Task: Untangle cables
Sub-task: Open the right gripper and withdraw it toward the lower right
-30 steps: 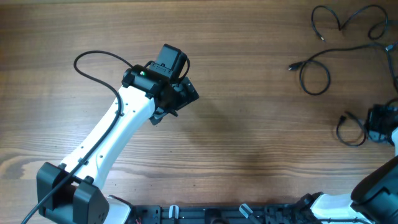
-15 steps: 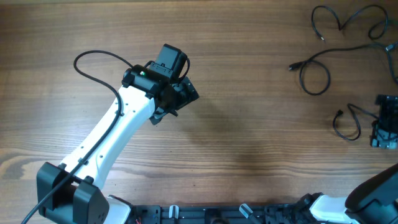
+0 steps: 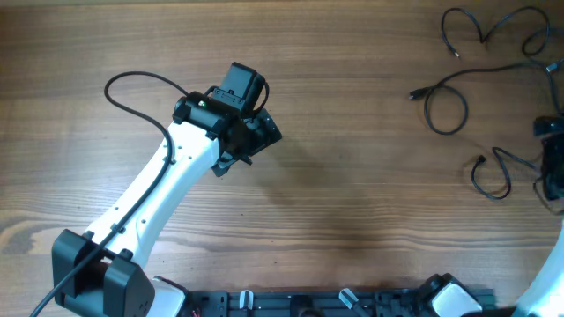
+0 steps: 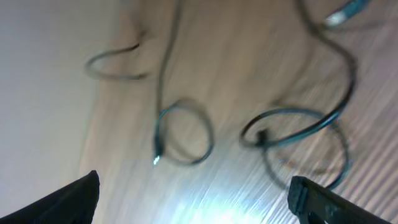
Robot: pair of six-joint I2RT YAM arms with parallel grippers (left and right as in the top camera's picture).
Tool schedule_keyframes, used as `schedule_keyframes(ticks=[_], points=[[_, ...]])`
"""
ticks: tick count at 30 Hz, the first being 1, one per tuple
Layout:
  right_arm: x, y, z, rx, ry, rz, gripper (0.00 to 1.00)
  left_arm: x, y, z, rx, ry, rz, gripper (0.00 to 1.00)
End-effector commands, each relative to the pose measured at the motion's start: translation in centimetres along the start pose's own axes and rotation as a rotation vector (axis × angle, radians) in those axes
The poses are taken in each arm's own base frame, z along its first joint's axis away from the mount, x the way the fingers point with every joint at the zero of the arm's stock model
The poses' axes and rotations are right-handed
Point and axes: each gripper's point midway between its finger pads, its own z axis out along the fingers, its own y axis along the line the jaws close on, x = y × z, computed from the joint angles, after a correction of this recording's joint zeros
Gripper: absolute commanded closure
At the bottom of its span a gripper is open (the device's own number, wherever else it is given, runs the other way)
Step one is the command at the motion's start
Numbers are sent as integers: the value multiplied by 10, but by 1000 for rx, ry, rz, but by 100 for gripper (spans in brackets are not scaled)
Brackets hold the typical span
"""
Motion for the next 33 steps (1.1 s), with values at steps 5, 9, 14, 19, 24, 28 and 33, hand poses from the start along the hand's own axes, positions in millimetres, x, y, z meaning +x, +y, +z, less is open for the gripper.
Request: schedule_keyframes(ticks=[5, 9, 14, 19, 24, 28, 33], points=[[119, 68, -82, -276, 192, -441, 0, -1, 0, 2, -10, -13, 14, 0], [185, 66, -117, -340, 343, -570, 0, -2, 0, 2, -9, -13, 14, 0], [231, 32, -133, -291, 554, -716, 0, -1, 0, 2, -10, -13, 14, 0], [257, 20, -147, -299, 673, -821, 0, -1, 0, 2, -10, -13, 14, 0], [267, 15, -153, -306, 720, -870, 0, -1, 0, 2, -10, -13, 14, 0], [263, 13, -149, -281, 700, -880, 0, -1, 0, 2, -10, -13, 14, 0], [247, 0, -138, -164, 621, -918, 0, -1, 0, 2, -10, -13, 14, 0]])
